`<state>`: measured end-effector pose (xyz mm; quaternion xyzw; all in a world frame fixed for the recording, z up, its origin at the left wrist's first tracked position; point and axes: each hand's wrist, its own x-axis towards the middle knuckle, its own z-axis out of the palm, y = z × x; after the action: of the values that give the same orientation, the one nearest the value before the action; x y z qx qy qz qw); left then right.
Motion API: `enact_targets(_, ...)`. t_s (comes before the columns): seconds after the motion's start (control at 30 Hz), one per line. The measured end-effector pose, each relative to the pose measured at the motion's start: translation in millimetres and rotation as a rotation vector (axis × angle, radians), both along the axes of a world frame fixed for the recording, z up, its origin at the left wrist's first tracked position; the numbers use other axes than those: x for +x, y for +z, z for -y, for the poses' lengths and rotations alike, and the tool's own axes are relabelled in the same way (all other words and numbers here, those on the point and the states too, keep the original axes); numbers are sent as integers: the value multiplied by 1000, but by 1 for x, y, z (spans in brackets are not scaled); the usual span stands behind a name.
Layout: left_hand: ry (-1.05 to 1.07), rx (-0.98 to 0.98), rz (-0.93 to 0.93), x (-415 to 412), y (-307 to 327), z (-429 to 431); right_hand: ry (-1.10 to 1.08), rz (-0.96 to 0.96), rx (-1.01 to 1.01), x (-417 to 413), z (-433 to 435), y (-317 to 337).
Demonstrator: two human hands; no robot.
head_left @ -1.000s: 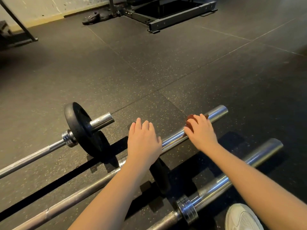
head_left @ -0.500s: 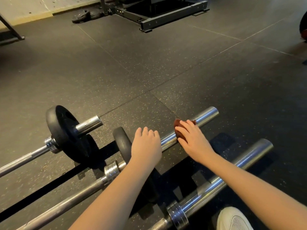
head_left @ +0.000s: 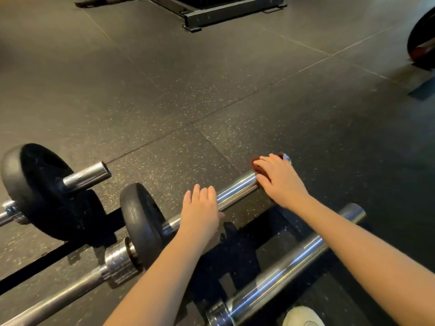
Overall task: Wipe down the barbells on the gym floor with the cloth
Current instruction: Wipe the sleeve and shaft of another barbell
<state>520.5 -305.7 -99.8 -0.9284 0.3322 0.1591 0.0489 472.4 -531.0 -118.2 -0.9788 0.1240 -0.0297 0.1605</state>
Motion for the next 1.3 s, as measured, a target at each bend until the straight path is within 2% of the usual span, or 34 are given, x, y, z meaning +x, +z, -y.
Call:
enact_targets(0.13,-2,3,5,1,-2,1,-252,106,102,10,-15,-5)
enact_targets(0.27,-2,-3,10,1,-2,0,-26,99,105,-14,-13,-5)
enact_targets(0.33,1,-3,9,1,-1,0,-6,83,73,-3,12,2)
enact_targets(0.5,10,1,5,3,-1,2,-340,103,62,27,15,-3)
enact_targets(0.6,6,1,11,1,-2,1,-216,109,74,0,-3,-16)
enact_targets(0.7,7,-1,18,1,-2,1,-42,79,59,-11,20,-7)
enact_targets(0.83,12,7,24,3,-3,1,-263,43,241,25,41,5)
enact_targets(0.9,14,17,20,2,-3,2,-321,97,174,26,28,-1)
enact_targets(1.0,8,32,36,1,-3,1,-152,93,38,-4,-1,-16)
enact_targets(1.13,4,28,39,0,-2,2,10,62,24,-11,28,-4)
enact_targets(1.2,8,29,36,1,-2,3,-80,65,79,13,43,4)
enact_targets(1.3,13,31,22,1,-2,4,-277,123,103,31,22,4)
